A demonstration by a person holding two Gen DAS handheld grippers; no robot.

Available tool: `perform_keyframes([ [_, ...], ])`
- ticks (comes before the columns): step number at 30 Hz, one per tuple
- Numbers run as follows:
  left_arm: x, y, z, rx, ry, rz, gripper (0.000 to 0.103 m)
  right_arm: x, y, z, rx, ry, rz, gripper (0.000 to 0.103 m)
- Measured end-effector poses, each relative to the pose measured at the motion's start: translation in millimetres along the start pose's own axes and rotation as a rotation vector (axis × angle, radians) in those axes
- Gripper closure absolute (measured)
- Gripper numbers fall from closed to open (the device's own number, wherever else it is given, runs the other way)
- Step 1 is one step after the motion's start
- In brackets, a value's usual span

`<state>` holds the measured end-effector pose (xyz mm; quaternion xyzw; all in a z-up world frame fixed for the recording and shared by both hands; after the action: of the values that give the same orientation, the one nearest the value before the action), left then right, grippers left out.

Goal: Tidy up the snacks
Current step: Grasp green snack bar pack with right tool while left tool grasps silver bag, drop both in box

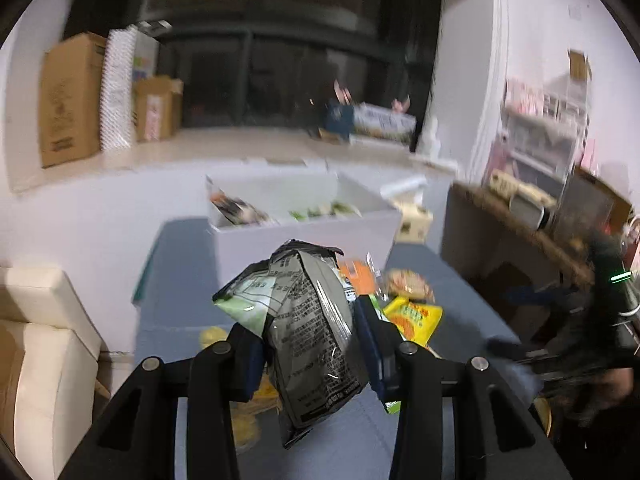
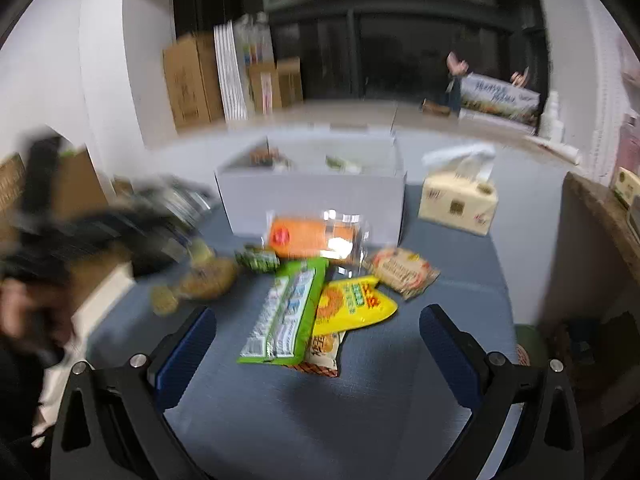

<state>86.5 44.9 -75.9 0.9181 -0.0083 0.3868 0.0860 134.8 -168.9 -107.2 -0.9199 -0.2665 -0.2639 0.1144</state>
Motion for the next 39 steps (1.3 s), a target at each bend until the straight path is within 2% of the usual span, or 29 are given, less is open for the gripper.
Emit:
perform_keyframes([
  [3,-4,-12,-29,0.020,0.041,-0.017,0.058,11,-10,44,-0.011,-0.107,-0.027,0.000],
  [8,-14,-21,-46,0.042,0.062,-0.030,0.058,23,-27,101,-0.016,-0.227,-0.034,0.000],
  [13,-25,-22,-44,0.025,0.045,-0.041,0.058,24,-47,141,-0.119,-0.299,-0.113,0.000],
  [15,-27,-20,-40,0.023,0.038,-0.036,0.058,20,-50,149,-0.157,-0.316,-0.142,0.004],
  [16,-28,-20,-39,0.016,0.035,-0.035,0.058,20,-51,148,-0.173,-0.308,-0.162,0.014],
  [17,-29,-20,-38,0.013,0.032,-0.036,0.058,20,-52,145,-0.164,-0.297,-0.171,0.035],
  [18,-29,-19,-36,0.012,0.029,-0.036,0.058,20,-51,141,-0.165,-0.294,-0.169,0.035],
  [23,-28,-16,-34,-0.012,0.030,-0.042,0.058,19,-41,106,-0.039,-0.233,-0.156,0.036],
  [26,-27,-14,-34,-0.027,0.036,-0.036,0.058,16,-24,68,0.093,-0.162,-0.086,0.036],
  [31,-16,-9,-26,-0.060,0.042,-0.030,0.058,9,5,4,0.167,-0.015,0.008,0.036],
  [35,16,-9,-6,-0.091,0.056,-0.023,0.058,26,22,-14,0.201,0.048,0.058,0.036],
  [39,73,-14,22,-0.081,0.073,0.005,0.058,66,32,-14,0.247,0.082,0.085,0.036],
])
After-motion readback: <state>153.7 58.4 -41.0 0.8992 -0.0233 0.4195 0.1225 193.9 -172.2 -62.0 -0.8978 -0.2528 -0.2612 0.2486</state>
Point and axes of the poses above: each gripper's, at about its wrist camera, not at the fingertips, and z roughly the way its jaws point, y to its right, x to its top, the point moved 5 cm from there along z, roughly the way its jaws point, and after that the axes turned 13 degrees about -y, right-handed, at the moved point
